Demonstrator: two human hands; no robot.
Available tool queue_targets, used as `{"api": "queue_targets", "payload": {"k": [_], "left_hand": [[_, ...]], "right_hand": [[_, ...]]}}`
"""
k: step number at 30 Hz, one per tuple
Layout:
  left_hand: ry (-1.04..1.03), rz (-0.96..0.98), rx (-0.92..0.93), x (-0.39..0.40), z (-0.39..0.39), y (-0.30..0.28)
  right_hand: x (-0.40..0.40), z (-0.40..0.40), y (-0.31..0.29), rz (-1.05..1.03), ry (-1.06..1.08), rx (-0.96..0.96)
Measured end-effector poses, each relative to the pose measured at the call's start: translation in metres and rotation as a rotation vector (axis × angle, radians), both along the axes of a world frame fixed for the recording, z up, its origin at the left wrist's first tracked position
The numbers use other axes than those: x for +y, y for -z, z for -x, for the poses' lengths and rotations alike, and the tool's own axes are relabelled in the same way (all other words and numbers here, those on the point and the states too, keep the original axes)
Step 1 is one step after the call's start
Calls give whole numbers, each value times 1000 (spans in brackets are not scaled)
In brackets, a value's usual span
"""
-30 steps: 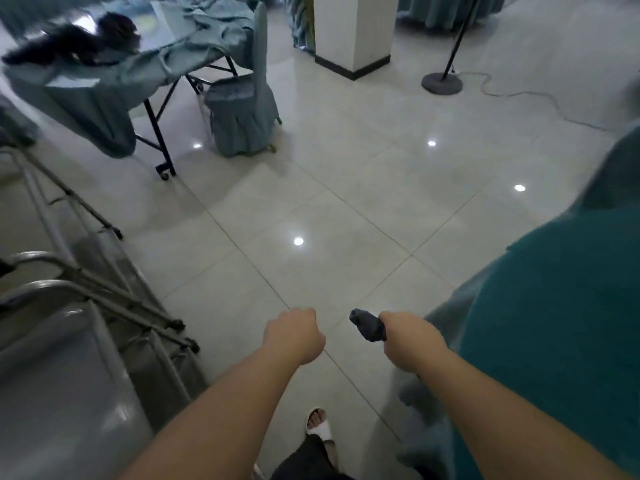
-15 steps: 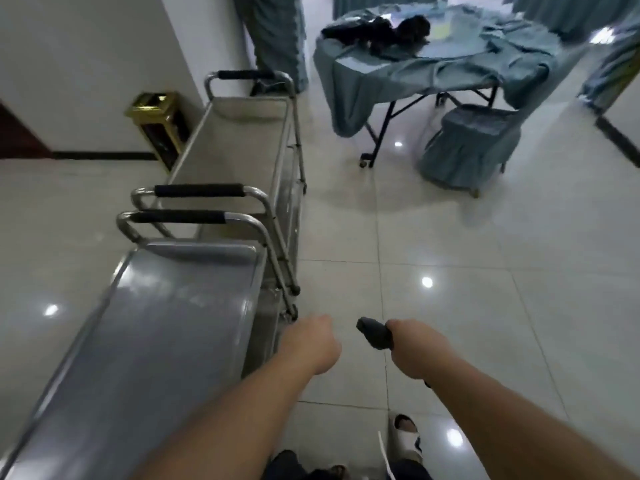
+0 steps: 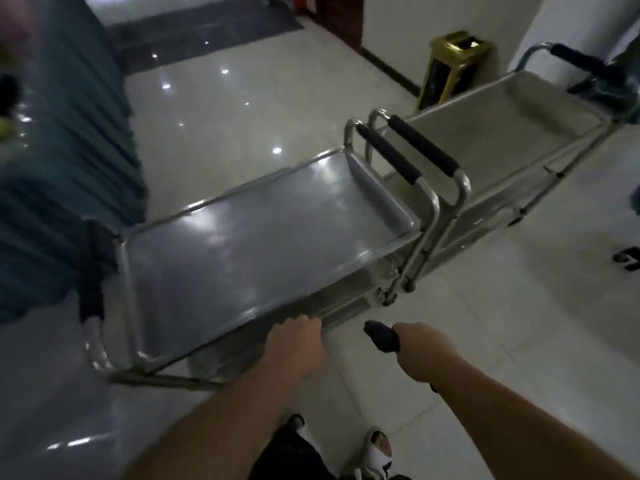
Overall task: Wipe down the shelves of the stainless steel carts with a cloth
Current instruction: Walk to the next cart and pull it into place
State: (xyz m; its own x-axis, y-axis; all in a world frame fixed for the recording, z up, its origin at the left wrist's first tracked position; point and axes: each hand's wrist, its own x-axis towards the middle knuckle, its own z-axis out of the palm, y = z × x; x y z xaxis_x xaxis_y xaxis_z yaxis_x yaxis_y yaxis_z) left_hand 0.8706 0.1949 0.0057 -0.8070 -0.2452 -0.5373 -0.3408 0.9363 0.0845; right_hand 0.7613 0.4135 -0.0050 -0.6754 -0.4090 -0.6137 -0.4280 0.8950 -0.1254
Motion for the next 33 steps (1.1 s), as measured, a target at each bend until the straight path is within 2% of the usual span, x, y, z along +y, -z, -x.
{"api": "queue_targets", "payload": {"k": [7,12,22,27,33], "left_hand": [[-372,-14,-101,-40,-139,28],[-546,-68,-128,-64,-195,45],[-660,-96,-185,-82,-238,88],[-825,-158,-139,-91,-237,132],[-973,-205,-96,-119,-243,223]], "right_hand": [[-95,-43,20,35,-288,-53],[-149,-87,33,60,-370,-111],[-201,-118,83,183,-417,-292],[-233,-117,139,221,-449,-318],[-260,-118,235,310,-309,-383]]}}
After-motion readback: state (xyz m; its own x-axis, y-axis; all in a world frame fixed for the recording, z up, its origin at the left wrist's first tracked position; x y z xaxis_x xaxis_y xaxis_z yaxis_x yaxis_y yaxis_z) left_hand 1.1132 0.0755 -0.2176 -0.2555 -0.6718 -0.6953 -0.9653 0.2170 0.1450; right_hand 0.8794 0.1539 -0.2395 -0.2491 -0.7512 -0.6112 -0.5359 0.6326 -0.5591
